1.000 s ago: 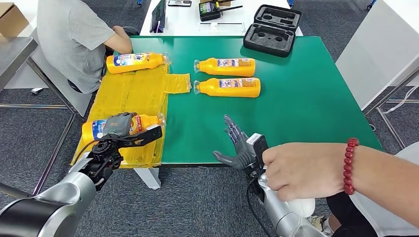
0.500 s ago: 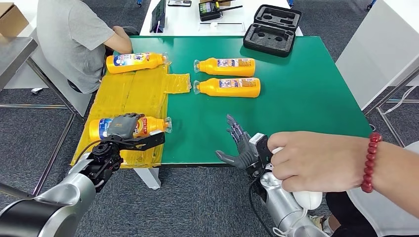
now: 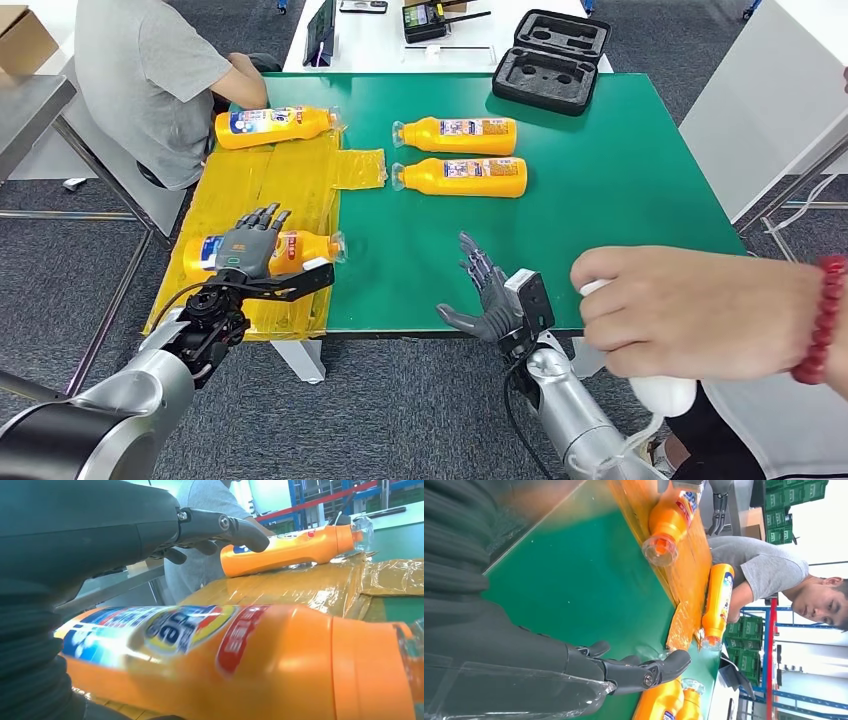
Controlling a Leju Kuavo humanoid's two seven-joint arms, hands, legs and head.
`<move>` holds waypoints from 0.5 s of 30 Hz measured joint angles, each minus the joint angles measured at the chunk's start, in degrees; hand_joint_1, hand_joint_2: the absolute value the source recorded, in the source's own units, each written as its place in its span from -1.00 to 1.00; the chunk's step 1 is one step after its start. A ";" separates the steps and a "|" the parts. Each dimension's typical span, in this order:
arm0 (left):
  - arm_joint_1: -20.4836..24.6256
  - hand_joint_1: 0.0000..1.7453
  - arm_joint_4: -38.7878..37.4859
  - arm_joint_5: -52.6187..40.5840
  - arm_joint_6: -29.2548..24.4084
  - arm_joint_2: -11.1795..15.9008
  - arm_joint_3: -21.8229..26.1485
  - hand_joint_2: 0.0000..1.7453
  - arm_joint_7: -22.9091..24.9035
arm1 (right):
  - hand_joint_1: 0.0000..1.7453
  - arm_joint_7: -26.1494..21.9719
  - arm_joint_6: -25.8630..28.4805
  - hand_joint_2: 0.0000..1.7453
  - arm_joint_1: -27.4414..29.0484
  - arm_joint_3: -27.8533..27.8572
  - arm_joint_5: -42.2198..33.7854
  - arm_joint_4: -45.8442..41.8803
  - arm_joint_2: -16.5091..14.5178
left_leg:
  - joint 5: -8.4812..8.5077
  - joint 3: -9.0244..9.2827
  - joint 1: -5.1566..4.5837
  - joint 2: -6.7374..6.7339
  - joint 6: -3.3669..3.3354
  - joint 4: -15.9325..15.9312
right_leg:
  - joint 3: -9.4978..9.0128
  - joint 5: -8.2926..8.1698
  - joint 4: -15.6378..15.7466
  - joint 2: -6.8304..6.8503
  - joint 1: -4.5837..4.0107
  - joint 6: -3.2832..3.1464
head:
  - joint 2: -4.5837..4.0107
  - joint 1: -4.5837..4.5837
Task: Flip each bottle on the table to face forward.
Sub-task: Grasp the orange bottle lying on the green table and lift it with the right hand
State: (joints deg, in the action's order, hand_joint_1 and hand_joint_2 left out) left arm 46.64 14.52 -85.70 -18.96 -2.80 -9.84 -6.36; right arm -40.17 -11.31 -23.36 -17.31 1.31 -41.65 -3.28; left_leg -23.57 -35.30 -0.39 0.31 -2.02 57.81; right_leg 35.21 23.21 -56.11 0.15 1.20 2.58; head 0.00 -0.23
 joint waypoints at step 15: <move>1.34 -1.00 0.08 -0.28 -3.11 -0.83 -0.06 1.00 -2.54 | -1.00 0.00 0.33 1.00 -0.51 0.02 -0.08 1.65 -0.09 | 0.00 0.00 0.00 0.00 0.00 0.00 | 0.00 0.00 0.00 0.00 0.00 0.00 | 0.00 0.00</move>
State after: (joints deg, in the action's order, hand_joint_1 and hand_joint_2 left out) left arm 47.98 14.60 -85.98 -22.07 -3.64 -9.90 -8.90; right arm -40.17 -10.98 -23.87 -17.29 1.23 -40.01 -3.37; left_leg -23.57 -35.30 -0.39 0.31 -2.02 57.82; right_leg 35.21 23.21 -56.11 0.15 1.20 2.58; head 0.00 -0.23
